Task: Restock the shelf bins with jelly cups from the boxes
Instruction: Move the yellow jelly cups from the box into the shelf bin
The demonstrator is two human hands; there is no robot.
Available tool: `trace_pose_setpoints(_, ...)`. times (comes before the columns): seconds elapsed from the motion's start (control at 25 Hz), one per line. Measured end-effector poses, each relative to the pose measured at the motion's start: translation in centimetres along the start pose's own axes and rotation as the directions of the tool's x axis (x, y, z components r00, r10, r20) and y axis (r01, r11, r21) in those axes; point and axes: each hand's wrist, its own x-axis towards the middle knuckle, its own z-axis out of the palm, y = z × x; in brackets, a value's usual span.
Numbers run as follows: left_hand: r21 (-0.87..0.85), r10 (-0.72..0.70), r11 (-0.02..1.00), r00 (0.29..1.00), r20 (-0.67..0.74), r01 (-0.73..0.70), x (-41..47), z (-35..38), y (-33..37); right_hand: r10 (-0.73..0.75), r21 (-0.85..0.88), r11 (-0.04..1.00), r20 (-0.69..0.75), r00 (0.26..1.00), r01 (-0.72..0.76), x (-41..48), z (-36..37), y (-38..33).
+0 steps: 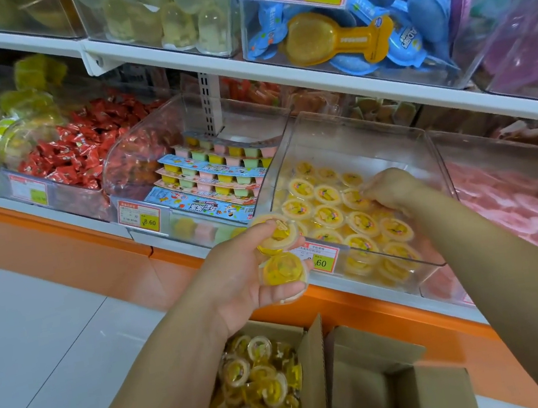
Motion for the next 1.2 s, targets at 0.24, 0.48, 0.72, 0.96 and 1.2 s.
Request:
trace_pose_setpoints(0.24,0.015,0.027,1.000,1.000,0.000,-0.027,0.2,0.4,-0.4,-0.127,-0.260,0.960,-0.071,0.989,0.104,-2.8,-1.3,-1.5)
trace_pose_setpoints(0.48,0.058,0.052,0.997,0.999,0.000,-0.052,0.4,0.6,-0.3,-0.437,0.503,0.846,0.462,0.772,0.177,-13.2,-3.1,-8.3)
trace_pose_setpoints(0.72,-0.022,0.092,0.996,0.996,0.008,-0.092,0.6,0.7,-0.6,-0.446,0.383,0.865,0.291,0.846,0.324,-12.3,-3.2,-8.6)
trace_pose_setpoints(0.96,-0.283,0.053,0.958,0.999,-0.005,-0.053,0.7,-0.3,-0.2,-0.295,-0.731,0.590,0.200,0.934,0.342,-2.3,-6.9,-4.1)
trace_pose_setpoints(1.2,-0.259,0.007,0.966,0.999,-0.034,-0.016,0.3,-0.1,-0.1,-0.147,-0.774,0.566,0.243,0.959,0.283,-0.5,-3.3,-2.1)
